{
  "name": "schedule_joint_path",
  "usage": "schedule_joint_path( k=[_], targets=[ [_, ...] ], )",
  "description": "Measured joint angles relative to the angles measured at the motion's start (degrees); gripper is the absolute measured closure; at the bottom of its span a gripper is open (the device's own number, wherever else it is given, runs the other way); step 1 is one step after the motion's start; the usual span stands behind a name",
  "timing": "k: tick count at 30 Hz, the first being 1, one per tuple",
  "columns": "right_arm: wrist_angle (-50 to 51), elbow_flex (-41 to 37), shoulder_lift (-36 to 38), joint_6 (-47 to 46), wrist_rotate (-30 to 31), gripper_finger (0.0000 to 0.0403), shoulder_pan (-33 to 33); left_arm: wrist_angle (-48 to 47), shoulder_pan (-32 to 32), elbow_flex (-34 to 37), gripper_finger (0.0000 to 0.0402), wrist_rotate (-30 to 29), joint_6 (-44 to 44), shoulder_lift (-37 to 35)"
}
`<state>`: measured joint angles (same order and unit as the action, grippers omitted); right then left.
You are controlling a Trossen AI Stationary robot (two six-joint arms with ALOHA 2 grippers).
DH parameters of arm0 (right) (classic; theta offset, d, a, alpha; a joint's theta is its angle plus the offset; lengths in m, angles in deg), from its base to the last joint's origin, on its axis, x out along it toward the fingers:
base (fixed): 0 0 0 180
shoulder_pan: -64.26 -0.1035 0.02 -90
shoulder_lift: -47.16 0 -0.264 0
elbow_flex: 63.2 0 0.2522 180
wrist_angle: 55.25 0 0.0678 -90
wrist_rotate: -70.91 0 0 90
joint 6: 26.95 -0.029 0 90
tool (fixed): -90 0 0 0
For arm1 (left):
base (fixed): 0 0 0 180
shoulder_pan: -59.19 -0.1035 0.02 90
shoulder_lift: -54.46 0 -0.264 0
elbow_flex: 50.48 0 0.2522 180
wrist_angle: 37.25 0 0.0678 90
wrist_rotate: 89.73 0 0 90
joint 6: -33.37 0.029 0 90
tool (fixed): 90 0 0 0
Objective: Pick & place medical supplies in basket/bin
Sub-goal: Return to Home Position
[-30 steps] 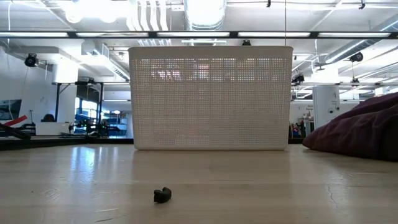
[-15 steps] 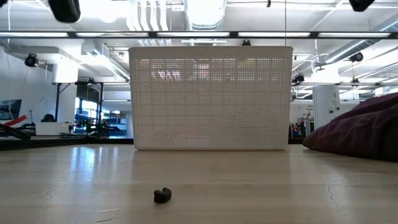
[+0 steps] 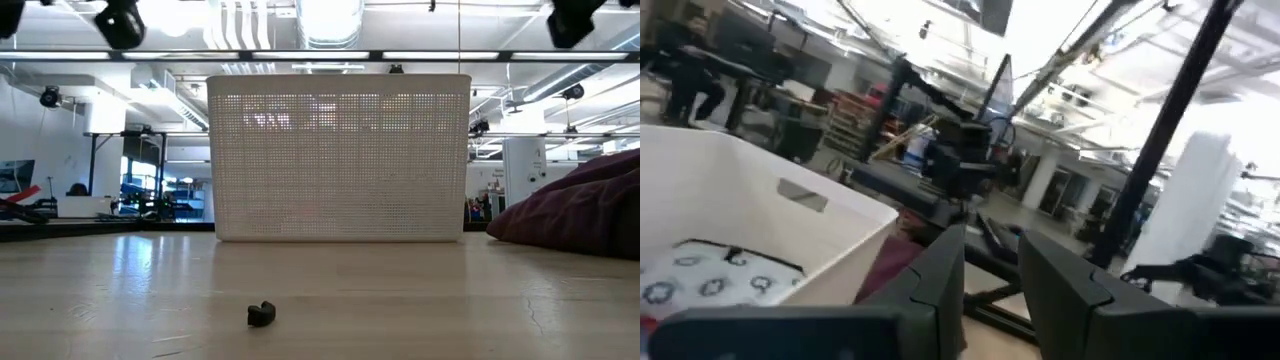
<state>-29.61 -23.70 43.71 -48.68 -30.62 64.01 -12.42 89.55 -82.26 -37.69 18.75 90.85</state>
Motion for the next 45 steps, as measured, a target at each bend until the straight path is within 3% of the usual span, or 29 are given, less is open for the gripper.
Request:
schedule_joint_path(
  k=[3, 7, 10, 14, 17, 24, 28, 33, 38, 45],
  targets=[
    [0.37, -1.61, -3.09, -1.66, 1.09, 0.0039, 0.03, 0.01, -5.41, -1.77, 0.0321, 8.79, -2.51, 5.01],
    [1.25, -0.88, -5.59, 0.11, 2.13, 0.0039, 0.09, 0.35, -15.57, -3.03, 0.0321, 25.12, -6.95, 11.36],
    [6.65, 2.01, -5.02, 2.82, 2.86, 0.0039, 0.15, 1.08, -22.03, -3.80, 0.0321, 34.92, -8.11, 12.03],
    [16.50, 4.97, -1.28, 0.68, 5.53, 0.0039, 0.15, -5.74, -24.77, -2.64, 0.0321, 34.46, -8.29, 6.52],
    [16.87, 4.53, 3.29, 0.06, 4.80, 0.0039, 0.11, -12.12, -24.17, -2.40, 0.0321, 34.67, -8.03, -1.04],
    [17.20, 3.07, 2.54, 2.39, 7.07, 0.0039, 0.13, -29.46, -22.66, -2.41, 0.0321, 27.93, -4.47, -16.42],
    [13.19, 2.00, 3.45, 5.09, 7.19, 0.0039, 0.13, -29.63, -22.82, -0.89, 0.0321, 27.18, 0.06, -23.74],
    [9.76, -0.92, 3.14, 5.87, 8.40, 0.0039, 0.13, -29.73, -22.92, 5.69, 0.0321, 27.25, -2.62, -30.85],
    [3.15, -5.25, 3.44, 5.44, 8.57, 0.0039, 0.13, -20.99, -22.92, 13.96, 0.0321, 29.03, -3.76, -36.29],
    [-6.54, -11.59, 3.45, 4.26, 8.85, 0.0039, 0.15, -21.64, -23.02, 17.43, 0.0321, 31.04, -6.23, -35.71]
  ],
)
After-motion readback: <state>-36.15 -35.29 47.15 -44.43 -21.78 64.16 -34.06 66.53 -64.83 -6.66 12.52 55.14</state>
